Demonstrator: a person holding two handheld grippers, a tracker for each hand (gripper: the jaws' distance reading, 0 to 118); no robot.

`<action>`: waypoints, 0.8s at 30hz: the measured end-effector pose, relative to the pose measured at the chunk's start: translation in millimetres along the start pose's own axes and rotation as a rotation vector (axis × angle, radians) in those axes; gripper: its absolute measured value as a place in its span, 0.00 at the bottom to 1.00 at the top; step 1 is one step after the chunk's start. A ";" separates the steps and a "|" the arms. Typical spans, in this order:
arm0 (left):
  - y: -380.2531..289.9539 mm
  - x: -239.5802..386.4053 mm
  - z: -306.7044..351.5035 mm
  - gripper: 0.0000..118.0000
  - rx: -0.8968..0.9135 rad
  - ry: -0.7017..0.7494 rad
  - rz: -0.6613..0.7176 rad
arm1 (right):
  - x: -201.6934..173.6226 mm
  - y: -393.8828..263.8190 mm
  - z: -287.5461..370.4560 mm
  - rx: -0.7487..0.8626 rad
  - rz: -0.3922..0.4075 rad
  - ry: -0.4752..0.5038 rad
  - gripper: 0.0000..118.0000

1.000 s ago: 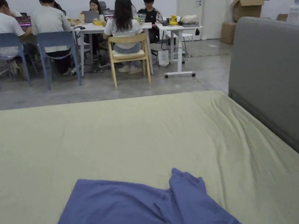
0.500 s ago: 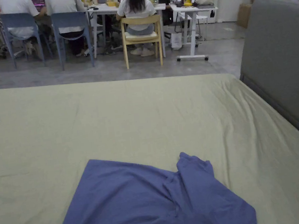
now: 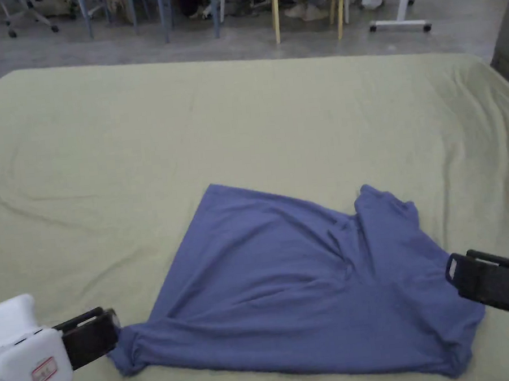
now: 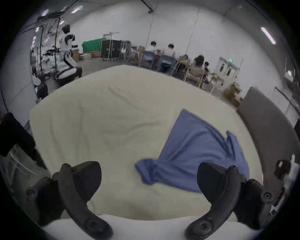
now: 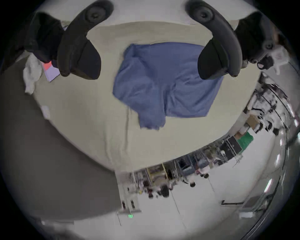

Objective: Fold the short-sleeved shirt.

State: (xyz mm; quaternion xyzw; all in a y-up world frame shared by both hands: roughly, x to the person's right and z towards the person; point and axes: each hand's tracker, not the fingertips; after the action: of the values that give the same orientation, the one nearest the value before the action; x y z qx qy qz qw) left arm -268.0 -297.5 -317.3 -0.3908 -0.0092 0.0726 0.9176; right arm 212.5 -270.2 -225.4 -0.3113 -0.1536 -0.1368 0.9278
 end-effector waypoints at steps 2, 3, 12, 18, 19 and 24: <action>-16.3 12.5 1.6 1.00 -0.063 0.011 -0.010 | -10.6 -10.9 -3.6 -0.036 0.029 0.009 1.00; -22.0 0.1 -11.9 1.00 -0.092 0.003 0.001 | -13.9 -16.1 -3.9 -0.040 0.026 0.016 0.99; 2.6 -2.9 -49.2 0.00 -0.121 0.034 -0.087 | -31.5 -28.4 -10.6 -0.020 0.152 -0.028 0.02; -7.4 -2.9 -113.6 1.00 -0.173 0.061 -0.088 | -25.6 -22.9 -26.2 -0.030 0.174 -0.045 0.02; -4.0 -5.3 -117.2 1.00 -0.207 0.048 -0.076 | -24.3 -22.6 -29.4 -0.034 0.175 -0.045 0.02; -5.4 -1.0 -165.1 1.00 -0.275 0.097 -0.130 | -15.6 -21.8 -48.3 -0.081 0.171 -0.048 0.02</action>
State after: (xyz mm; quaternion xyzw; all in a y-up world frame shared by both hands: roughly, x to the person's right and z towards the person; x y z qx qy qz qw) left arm -256.2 -419.5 -428.0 -0.5143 -0.0001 -0.0077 0.8576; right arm 200.3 -314.4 -256.2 -0.3638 -0.1430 -0.0555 0.9188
